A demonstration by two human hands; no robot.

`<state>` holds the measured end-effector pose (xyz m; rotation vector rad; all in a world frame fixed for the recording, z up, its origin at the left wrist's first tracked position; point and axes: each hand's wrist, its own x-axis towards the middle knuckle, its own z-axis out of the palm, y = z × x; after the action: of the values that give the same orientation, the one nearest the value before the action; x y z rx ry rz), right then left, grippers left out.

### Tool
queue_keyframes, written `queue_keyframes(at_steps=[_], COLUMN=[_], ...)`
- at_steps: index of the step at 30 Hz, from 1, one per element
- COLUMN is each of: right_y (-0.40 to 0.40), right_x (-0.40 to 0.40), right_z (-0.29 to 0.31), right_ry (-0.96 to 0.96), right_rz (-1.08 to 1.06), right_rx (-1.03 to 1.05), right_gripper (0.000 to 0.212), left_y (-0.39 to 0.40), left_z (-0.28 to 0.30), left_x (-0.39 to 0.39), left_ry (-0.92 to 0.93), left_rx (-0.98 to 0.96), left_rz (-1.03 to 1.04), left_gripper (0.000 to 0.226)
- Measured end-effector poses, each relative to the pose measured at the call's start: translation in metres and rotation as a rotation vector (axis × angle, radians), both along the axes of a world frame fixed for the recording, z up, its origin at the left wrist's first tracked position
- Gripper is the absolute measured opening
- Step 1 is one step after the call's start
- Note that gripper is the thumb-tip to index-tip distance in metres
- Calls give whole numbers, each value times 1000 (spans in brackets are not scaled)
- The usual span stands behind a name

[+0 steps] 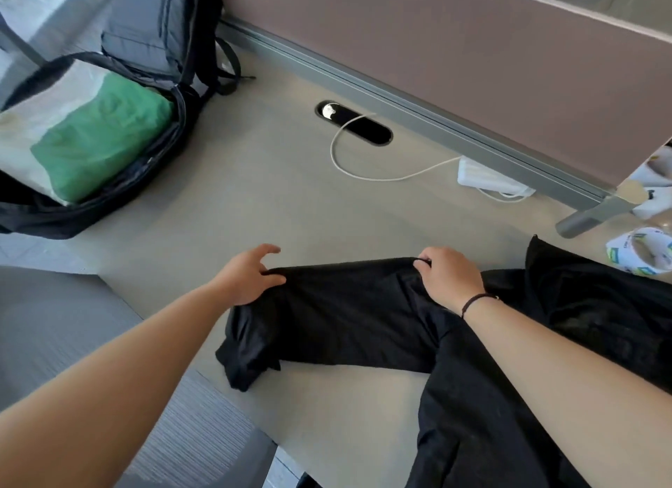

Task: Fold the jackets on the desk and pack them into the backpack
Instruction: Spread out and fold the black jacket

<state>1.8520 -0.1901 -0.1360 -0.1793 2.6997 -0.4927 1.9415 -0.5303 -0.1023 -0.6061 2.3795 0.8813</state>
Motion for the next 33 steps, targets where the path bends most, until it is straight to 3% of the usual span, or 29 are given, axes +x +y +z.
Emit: queue_keyframes(at_steps=[5, 7, 11, 15, 20, 22, 25, 29, 31, 33], right_y=[-12, -14, 5, 50, 104, 120, 137, 147, 160, 182], right_x=[-4, 5, 45, 67, 76, 80, 76, 68, 71, 77], right_z=[6, 7, -4, -15, -1, 3, 8, 28, 37, 33], right_ry=[204, 272, 344, 205, 107, 23, -73, 120, 328, 395], right_rz=[-58, -61, -63, -126, -330, -426, -562, -690, -736, -780], right_rx=[50, 77, 120, 251, 293, 200, -121, -325, -349, -301], right_gripper=[13, 24, 31, 46, 57, 54, 46, 44, 47, 51], left_y=[-18, 2, 67, 144, 220, 246, 281, 310, 320, 331], left_z=[2, -5, -30, -53, -56, -53, -48, -47, -45, -41], left_x=[-23, -18, 6, 31, 17, 6, -11, -37, -52, -63], left_ry=[201, 235, 263, 263, 316, 336, 353, 371, 386, 403], left_rx=[-480, -590, -468, -325, -220, -202, -192, -211, -216, -217], left_rz=[-130, -181, -343, -572, -639, -679, -743, -788, -772, -745], left_gripper=[80, 79, 71, 66, 64, 64, 63, 61, 60, 60])
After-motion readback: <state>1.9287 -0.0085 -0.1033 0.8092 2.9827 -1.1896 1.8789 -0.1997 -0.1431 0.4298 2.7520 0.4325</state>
